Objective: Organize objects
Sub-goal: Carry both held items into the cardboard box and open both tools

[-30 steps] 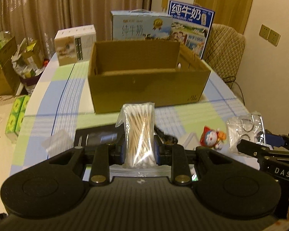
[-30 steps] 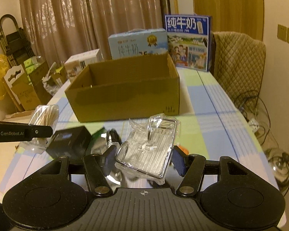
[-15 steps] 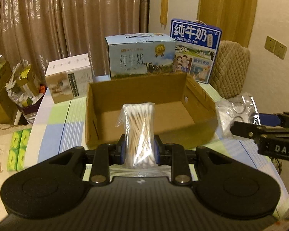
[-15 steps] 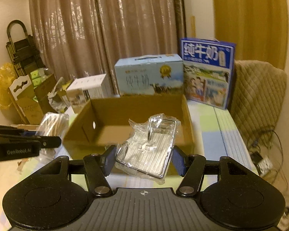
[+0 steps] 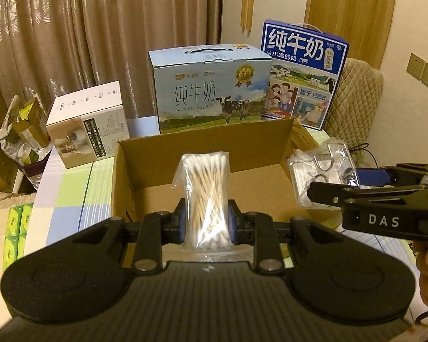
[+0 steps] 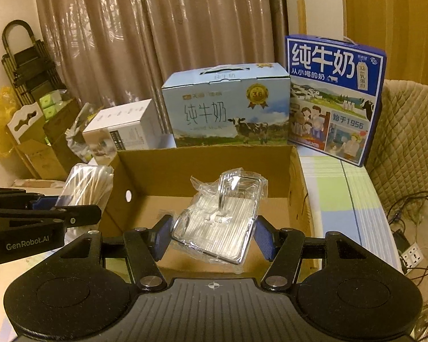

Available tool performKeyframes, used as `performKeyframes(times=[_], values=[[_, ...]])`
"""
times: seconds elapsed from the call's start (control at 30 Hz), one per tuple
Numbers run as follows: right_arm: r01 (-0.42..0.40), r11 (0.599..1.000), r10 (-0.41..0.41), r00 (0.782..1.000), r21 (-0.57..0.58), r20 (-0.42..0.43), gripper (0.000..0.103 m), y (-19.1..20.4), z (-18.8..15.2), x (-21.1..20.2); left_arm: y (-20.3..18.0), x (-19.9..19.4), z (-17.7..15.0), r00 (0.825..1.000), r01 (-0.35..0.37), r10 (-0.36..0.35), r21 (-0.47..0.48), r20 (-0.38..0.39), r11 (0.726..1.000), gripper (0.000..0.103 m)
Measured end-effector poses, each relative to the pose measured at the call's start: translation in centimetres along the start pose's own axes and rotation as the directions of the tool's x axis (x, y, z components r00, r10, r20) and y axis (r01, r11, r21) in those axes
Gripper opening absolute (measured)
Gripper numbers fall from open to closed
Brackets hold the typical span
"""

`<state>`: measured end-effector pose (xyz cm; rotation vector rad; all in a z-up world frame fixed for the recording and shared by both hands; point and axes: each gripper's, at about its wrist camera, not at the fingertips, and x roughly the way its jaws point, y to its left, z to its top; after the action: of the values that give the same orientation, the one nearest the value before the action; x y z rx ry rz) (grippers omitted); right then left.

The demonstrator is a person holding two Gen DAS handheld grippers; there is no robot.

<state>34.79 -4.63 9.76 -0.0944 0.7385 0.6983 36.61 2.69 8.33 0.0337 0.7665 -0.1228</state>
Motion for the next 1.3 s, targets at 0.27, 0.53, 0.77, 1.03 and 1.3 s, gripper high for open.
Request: performKeyframes(times=[0.27, 0.53, 0.77, 1.03, 1.3], values=[[-0.002, 1.0, 0.002, 1.0, -0.01, -0.008, 0.058, 0.0, 0.6, 1.9, 0.6, 2.2, 0.4, 1.0, -0.009, 0.009, 0.004, -0.017, 1.0, 0.023], [-0.021, 1.0, 0.021, 0.999, 0.009, 0.026, 0.068, -0.7, 0.7, 3.1, 1.6, 3.5, 0.4, 1.0, -0.021, 0.021, -0.033, -0.006, 0.999, 0.063], [0.01, 1.0, -0.011, 0.999, 0.018, 0.036, 0.071, -1.4, 0.6, 2.6, 2.4, 3.0, -0.3, 1.0, -0.03, 0.029, -0.038, -0.011, 0.999, 0.063], [0.025, 0.999, -0.026, 0.999, 0.019, 0.034, 0.072, -1.5, 0.7, 1.0, 2.6, 1.6, -0.9, 0.999, -0.035, 0.035, -0.041, -0.007, 0.999, 0.063], [0.028, 1.0, -0.029, 0.999, 0.009, 0.044, 0.072, -0.4, 0.6, -1.7, 2.4, -1.1, -1.5, 0.999, -0.037, 0.037, -0.043, 0.01, 0.998, 0.063]])
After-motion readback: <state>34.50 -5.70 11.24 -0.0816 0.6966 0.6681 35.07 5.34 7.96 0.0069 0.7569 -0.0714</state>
